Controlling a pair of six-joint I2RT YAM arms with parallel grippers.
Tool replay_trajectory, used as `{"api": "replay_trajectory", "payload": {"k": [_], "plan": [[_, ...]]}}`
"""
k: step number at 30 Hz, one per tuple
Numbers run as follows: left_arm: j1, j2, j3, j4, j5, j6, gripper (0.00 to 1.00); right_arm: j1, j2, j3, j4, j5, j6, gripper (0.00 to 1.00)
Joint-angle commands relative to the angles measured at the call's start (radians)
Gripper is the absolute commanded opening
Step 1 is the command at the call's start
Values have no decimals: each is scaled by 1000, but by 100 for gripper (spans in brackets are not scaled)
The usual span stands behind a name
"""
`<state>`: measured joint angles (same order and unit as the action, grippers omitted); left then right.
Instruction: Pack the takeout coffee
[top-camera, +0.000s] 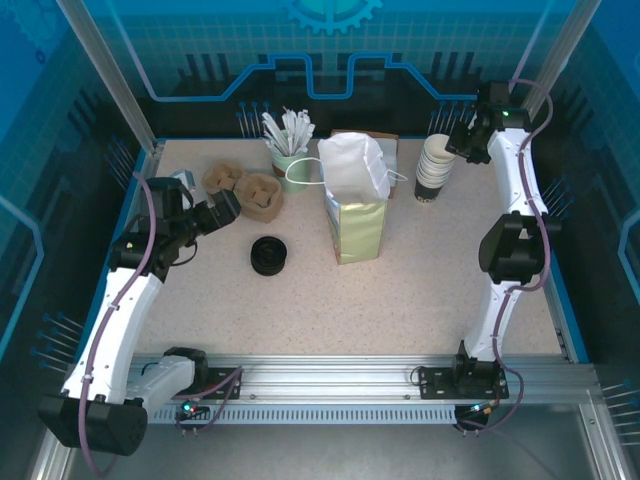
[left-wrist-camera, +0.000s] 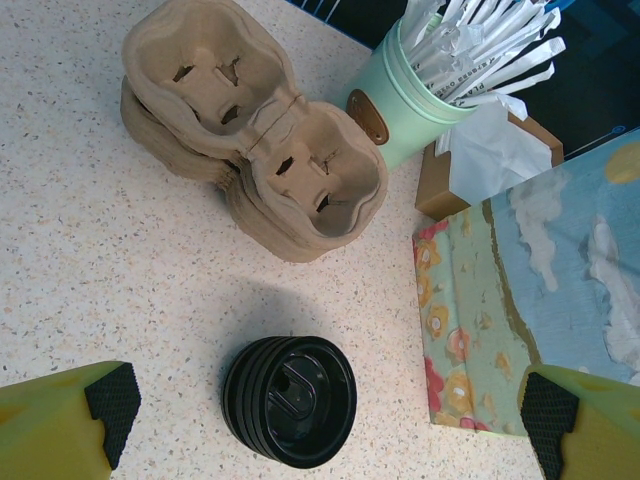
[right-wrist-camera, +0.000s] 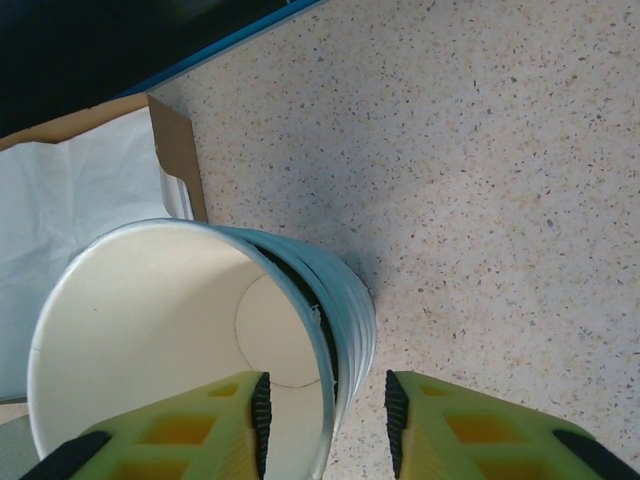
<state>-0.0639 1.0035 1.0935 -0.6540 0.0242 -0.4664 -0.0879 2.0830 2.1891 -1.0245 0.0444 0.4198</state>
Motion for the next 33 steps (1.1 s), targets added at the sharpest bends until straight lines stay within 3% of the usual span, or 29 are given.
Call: {"api": "replay_trajectory", "payload": {"k": [1,7,17,28,33], "plan": [[-7,12,29,-5,12,-3,99,-13,24,44,-25,-14,-12,28],[-7,21,34,-5,18,-13,99,-13,35,57,-34,-12,-20,14],[-7,33,41,-13,26,-15,99,-13,34,115,-67,-18,-29,1],[-8,17,68,-26,58,-5,99,-12,-61,299,-169,-60,-24,0],[-12,0,66,-27,100,10,99,-12,-171,297,-187,-86,-17,0]]}}
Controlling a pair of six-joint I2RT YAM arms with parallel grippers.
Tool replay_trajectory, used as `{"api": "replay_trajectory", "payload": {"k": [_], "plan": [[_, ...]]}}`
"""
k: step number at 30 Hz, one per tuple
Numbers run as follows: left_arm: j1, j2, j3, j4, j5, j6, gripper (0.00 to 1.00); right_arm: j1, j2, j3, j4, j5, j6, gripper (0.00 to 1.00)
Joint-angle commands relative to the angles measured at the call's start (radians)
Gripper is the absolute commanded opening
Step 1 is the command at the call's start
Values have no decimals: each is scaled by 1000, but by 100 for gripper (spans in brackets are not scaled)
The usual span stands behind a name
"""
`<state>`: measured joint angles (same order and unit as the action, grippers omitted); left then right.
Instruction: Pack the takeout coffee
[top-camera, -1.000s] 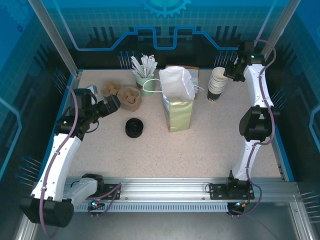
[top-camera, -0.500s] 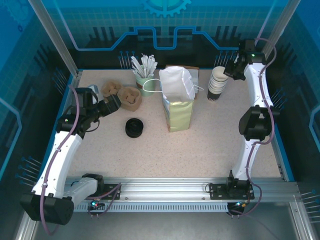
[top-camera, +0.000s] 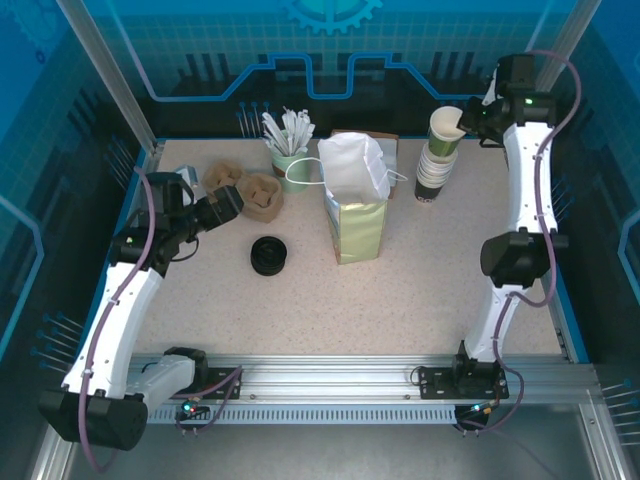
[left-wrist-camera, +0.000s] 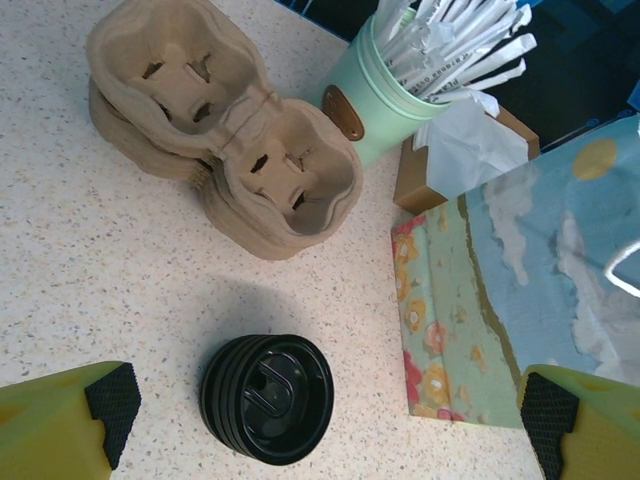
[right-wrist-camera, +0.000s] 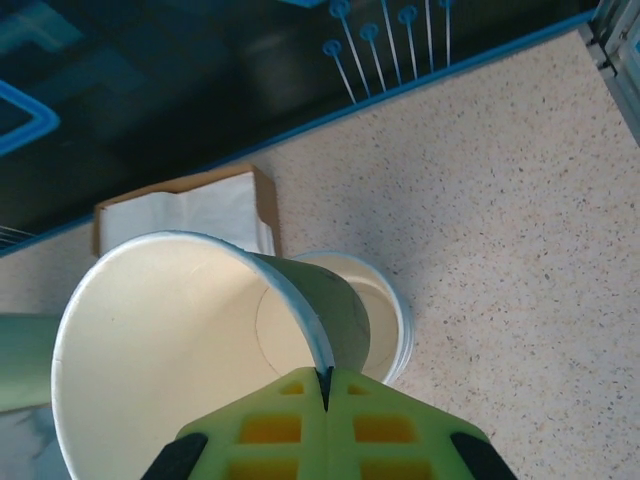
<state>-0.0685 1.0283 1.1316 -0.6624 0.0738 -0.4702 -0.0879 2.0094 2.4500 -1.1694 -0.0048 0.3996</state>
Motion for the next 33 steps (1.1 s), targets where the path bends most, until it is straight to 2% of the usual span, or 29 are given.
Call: {"api": "replay_trajectory", "payload": {"k": [1,6,18,26,30,33], "plan": [[-10,-26,28,-21,54,14,99,-13,-124,28,-49,-39,4,0],[-31,-37,14,-25,78,15,99,-13,-290,-103,-42,-45,0,0],[-74,-21,-101,20,119,-15,99,18,-796,-775,74,-94,32,0],[-80,35,-173,19,79,-35,99,174,-1050,-1151,94,-66,52,0],[-82,60,-232,48,57,-51,98,301,-1146,-1317,124,-17,110,0],[-83,92,-256,74,61,-65,93,417,-1208,-1439,199,13,182,0]]}}
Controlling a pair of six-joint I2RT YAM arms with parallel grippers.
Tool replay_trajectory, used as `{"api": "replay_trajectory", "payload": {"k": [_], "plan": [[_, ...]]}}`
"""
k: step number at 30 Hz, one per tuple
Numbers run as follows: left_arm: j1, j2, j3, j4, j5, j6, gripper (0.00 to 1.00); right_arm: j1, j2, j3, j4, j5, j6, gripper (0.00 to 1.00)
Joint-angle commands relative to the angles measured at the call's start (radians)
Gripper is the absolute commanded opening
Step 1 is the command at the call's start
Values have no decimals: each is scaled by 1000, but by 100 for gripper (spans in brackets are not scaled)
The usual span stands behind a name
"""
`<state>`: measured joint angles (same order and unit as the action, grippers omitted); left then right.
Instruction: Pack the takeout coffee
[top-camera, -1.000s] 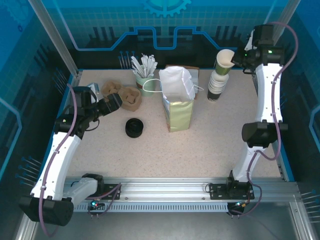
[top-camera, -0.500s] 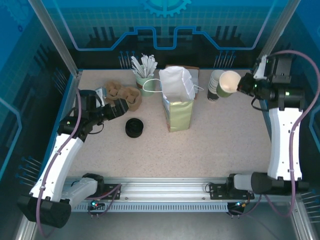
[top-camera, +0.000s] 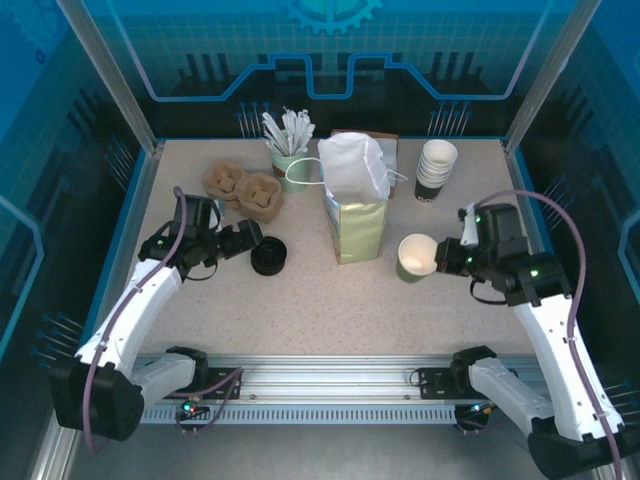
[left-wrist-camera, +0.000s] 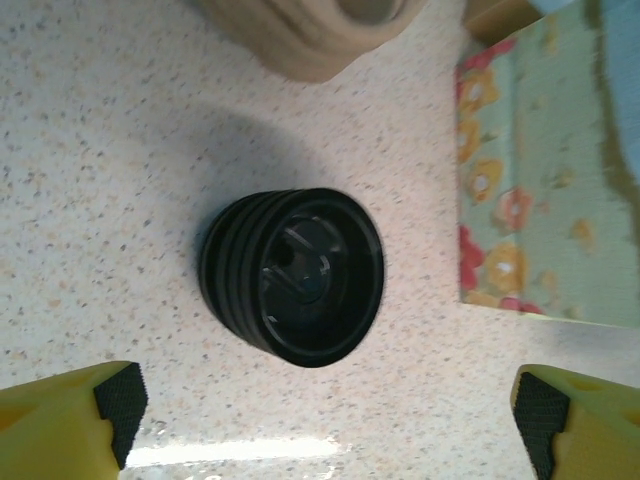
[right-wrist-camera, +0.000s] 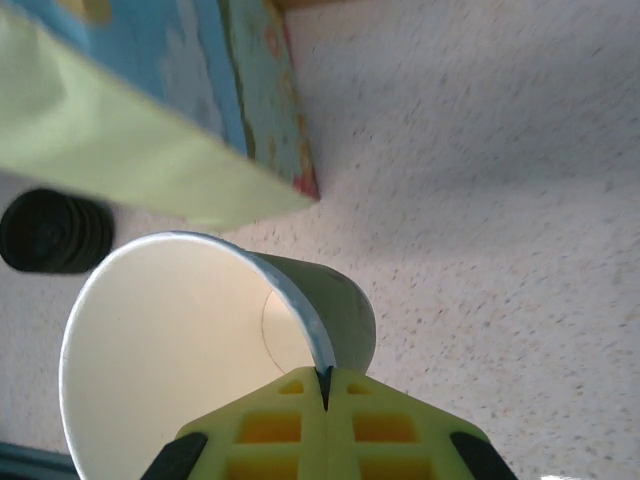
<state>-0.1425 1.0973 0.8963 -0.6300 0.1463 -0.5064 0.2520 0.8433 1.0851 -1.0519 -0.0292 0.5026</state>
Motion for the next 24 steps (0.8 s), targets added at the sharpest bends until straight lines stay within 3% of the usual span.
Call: {"api": "replay_trajectory", "payload": {"k": [1,6,13,24], "plan": [[-13,36,-23,47,-14,-31,92,126,-60,-116,115,50,105,0],[-26,108,-4,35,-32,-24,81,346,-78,-259,262,166,206,0],[-47,181,46,0,-82,13,67,629,75,-275,429,304,255,0],[-68,288,119,-45,-122,71,52,748,297,-238,604,297,279,0]]}}
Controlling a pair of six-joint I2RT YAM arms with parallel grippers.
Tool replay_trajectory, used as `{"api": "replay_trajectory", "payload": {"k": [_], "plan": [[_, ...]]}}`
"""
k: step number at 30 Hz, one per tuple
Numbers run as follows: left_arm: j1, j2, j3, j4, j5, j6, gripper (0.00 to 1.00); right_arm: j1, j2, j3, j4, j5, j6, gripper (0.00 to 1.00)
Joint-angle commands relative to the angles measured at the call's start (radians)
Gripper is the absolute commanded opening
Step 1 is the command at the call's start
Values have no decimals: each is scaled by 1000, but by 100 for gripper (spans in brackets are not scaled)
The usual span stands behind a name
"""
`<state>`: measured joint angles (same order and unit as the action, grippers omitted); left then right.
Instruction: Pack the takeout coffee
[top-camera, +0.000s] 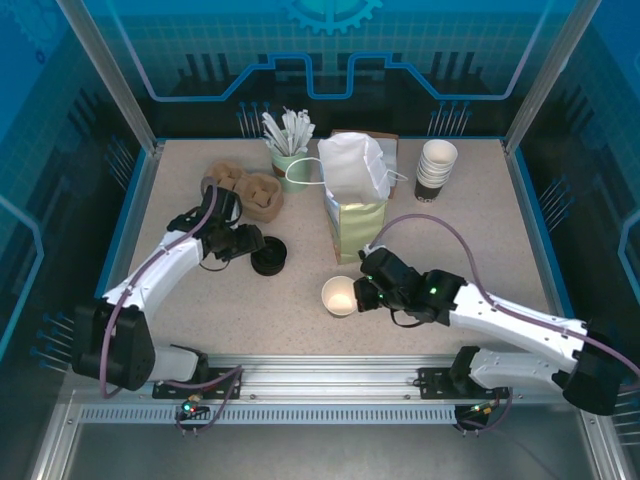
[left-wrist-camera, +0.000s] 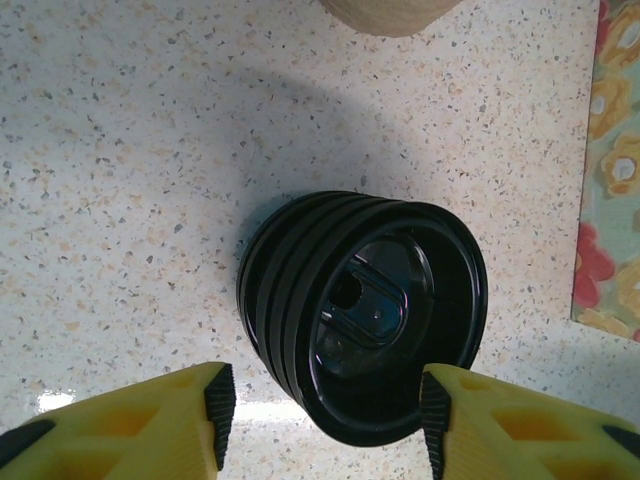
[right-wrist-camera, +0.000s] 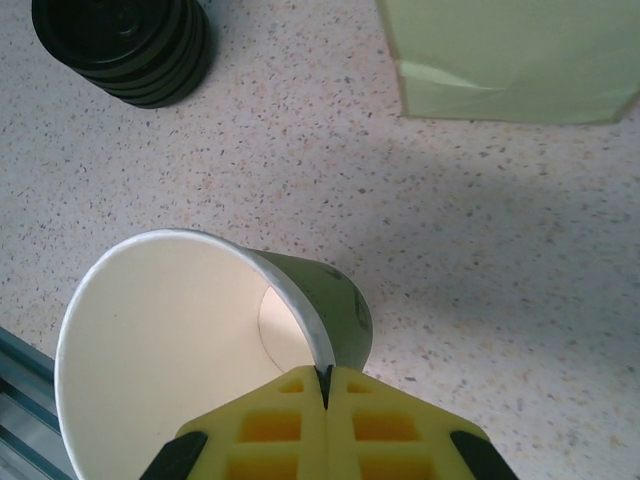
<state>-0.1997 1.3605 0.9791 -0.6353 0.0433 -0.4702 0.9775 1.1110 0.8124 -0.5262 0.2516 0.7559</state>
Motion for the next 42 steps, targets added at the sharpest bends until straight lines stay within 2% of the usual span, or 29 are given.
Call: {"api": "replay_trajectory", "payload": {"k": [1,16,30,34,42], "plan": [[-15,33,43,-41,-19,39,52,26,45,37,89,15,32,0],[-55,136,112,-69,-76,69,47,39,141,50,158,21,44,0],[-72,173,138,-90,-120,85,43,38,193,62,143,32,65,3],[-72,179,136,-87,-122,88,43,36,213,98,127,38,71,10],[-76,196,142,-89,-126,95,43,34,222,134,101,39,77,31]]}}
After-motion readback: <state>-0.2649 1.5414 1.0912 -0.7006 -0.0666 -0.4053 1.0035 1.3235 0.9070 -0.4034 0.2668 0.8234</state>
